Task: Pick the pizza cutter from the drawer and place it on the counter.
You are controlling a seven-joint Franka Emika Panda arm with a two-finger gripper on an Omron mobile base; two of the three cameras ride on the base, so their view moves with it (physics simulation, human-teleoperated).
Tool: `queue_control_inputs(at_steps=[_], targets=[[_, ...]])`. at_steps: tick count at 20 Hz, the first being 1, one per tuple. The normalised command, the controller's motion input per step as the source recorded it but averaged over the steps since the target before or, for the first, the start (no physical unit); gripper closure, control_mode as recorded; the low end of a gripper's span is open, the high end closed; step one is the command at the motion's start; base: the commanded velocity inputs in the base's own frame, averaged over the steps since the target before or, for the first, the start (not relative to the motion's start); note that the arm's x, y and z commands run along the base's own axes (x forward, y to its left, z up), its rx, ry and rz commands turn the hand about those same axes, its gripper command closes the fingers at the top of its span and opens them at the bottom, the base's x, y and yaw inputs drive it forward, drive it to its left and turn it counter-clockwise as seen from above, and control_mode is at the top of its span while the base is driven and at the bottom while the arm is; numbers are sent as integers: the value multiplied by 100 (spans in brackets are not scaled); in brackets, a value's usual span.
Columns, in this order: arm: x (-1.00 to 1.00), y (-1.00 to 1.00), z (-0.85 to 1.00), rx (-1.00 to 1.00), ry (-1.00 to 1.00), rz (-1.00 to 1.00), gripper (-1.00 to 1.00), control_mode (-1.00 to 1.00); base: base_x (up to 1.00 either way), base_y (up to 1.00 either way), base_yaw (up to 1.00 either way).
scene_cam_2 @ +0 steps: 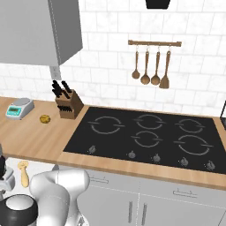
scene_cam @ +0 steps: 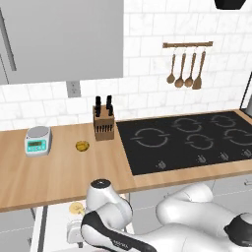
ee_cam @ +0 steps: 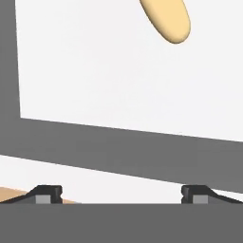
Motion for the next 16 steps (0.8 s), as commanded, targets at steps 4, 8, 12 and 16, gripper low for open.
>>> queue_control_inputs(at_steps=[4, 8, 12, 16], targets=[[-31, 3, -11, -2, 4, 0, -100, -100, 0, 0, 0], [-3, 0, 0, -4, -8, 0, -100, -100, 0, 0, 0], [-13, 8, -16, -6, -7, 0, -100, -100, 0, 0, 0], [-69, 38, -68, -9, 1, 0, -100, -100, 0, 0, 0]])
